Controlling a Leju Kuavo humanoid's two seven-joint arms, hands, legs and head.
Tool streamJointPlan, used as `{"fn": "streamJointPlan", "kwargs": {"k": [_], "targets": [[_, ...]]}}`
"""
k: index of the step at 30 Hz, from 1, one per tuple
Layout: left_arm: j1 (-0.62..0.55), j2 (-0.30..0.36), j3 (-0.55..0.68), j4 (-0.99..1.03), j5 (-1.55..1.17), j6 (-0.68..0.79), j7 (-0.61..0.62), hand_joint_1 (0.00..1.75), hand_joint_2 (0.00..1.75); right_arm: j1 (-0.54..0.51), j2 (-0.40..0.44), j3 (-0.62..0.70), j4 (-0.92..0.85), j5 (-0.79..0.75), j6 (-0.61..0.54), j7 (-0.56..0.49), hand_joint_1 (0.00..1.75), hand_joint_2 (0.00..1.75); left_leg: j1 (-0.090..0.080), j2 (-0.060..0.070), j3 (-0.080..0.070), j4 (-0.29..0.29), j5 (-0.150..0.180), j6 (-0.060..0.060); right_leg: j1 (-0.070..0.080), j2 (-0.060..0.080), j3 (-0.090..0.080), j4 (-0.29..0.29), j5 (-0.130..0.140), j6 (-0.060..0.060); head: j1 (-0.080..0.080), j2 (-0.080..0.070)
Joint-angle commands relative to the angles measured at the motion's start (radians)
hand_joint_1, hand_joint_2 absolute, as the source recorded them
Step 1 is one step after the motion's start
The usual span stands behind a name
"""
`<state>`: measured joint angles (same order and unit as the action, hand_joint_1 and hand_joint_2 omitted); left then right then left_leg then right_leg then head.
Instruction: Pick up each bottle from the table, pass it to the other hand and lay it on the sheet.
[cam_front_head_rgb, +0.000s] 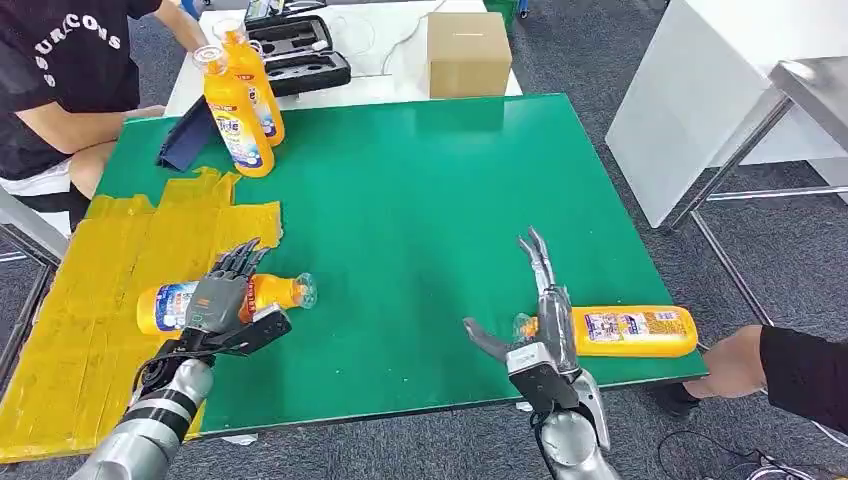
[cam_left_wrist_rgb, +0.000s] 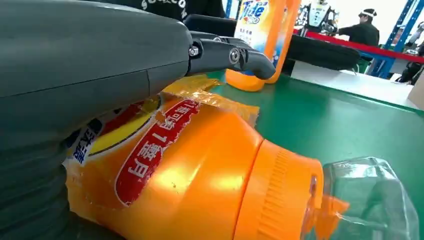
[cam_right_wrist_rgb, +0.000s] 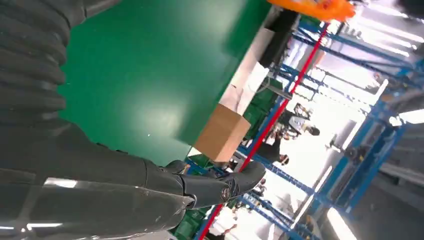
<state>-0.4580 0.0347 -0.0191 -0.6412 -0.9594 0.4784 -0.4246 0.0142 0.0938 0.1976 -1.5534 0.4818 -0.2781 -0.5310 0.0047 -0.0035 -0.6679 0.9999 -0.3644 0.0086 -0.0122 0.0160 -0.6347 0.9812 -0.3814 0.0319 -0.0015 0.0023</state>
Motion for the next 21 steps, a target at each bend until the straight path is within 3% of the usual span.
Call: {"fn": "streamJointPlan", "kwargs": {"k": [1,7,13,21], "targets": [[-0.014,-0.006,-0.015,0.093,0.009,-0.011,0.008,0.0,1.75,-0.034,-0.045,0.029,0.075,0.008,0.002,0.007,0.0,1.75,0.0,0.001,0.007,-0.001,-0.003,0.0,0.0,-0.001,0.007,-0.001,-0.002,-0.001,0.0,0.0],[-0.008,-0.013,0.006,0.087,0.063,-0.028,-0.027,0.0,1.75,-0.036,-0.051,0.035,0.082,0.015,-0.001,0.01,0.0,1.75,0.0,0.001,0.008,-0.001,-0.003,0.0,0.0,0.0,0.008,-0.001,-0.003,-0.001,0.0,0.0],[0.026,-0.021,0.045,-0.045,0.214,-0.105,-0.103,0.0,1.75,-0.033,-0.049,0.028,0.087,0.021,-0.012,0.014,0.0,1.75,0.0,0.001,0.005,-0.001,-0.001,0.0,0.0,0.0,0.005,-0.001,-0.001,-0.001,0.0,0.0],[0.062,-0.02,0.03,-0.178,0.249,-0.123,-0.098,0.0,1.75,-0.031,-0.04,0.011,0.094,0.024,-0.014,0.018,0.0,1.75,0.0,-0.001,0.006,-0.001,-0.001,0.0,0.0,-0.001,0.007,-0.001,-0.002,0.0,0.0,0.0]]}}
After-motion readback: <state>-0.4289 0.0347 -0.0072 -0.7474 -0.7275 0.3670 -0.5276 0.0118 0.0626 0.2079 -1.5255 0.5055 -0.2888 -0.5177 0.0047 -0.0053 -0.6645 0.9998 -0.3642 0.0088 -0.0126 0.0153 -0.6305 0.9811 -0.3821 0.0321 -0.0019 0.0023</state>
